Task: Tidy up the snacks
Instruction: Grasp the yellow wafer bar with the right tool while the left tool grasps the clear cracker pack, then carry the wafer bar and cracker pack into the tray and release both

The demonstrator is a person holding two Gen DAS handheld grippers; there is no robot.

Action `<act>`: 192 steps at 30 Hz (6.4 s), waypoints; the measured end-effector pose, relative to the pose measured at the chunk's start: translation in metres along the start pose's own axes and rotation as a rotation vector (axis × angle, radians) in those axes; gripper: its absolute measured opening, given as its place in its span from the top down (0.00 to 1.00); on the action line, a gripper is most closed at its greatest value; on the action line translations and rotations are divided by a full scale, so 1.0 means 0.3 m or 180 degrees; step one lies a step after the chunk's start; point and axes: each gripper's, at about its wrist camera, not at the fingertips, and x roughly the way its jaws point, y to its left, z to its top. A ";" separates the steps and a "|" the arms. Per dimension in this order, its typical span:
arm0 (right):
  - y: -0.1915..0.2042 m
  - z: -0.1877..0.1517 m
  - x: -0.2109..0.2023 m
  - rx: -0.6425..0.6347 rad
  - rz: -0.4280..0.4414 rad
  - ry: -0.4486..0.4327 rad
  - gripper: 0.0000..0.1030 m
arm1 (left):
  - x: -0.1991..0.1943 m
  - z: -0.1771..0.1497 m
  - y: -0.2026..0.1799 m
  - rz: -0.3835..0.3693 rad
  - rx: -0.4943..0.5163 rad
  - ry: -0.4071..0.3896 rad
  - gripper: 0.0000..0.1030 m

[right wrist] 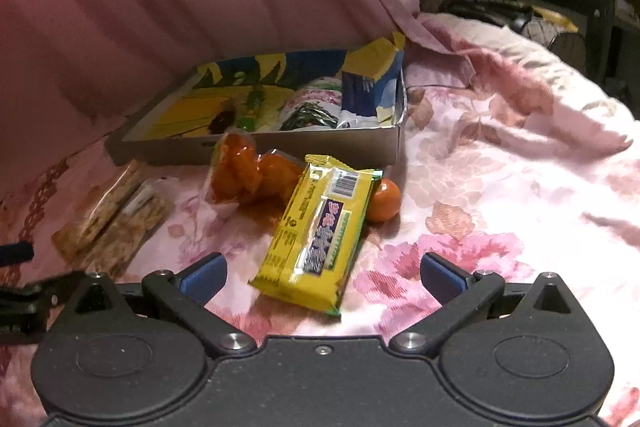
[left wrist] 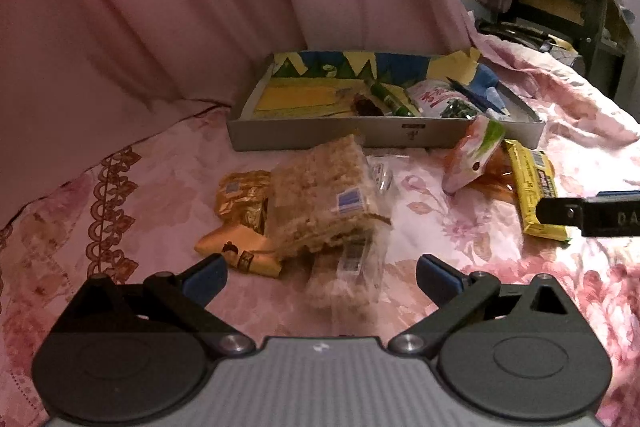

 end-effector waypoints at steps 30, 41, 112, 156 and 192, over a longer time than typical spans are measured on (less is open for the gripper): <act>0.027 -0.005 0.095 0.0029 0.0000 0.0088 0.47 | 0.063 0.027 -0.061 -0.0122 -0.0286 0.0472 0.58; 0.054 -0.087 -0.023 -0.0076 0.0247 0.0374 0.48 | 0.005 -0.021 -0.130 -0.0172 -0.0255 0.0632 0.57; 0.040 -0.115 -0.358 -0.0324 -0.0292 -0.0909 0.51 | -0.216 0.150 -0.171 -0.0446 -0.0515 0.0172 0.63; -0.064 0.267 0.109 -0.0287 0.0003 -0.1318 0.51 | 0.271 0.525 -0.128 -0.0301 -0.0653 -0.0151 0.63; -0.128 0.334 0.409 0.0021 0.0144 -0.0721 0.47 | 0.591 0.545 -0.201 -0.0059 -0.0686 0.0161 0.60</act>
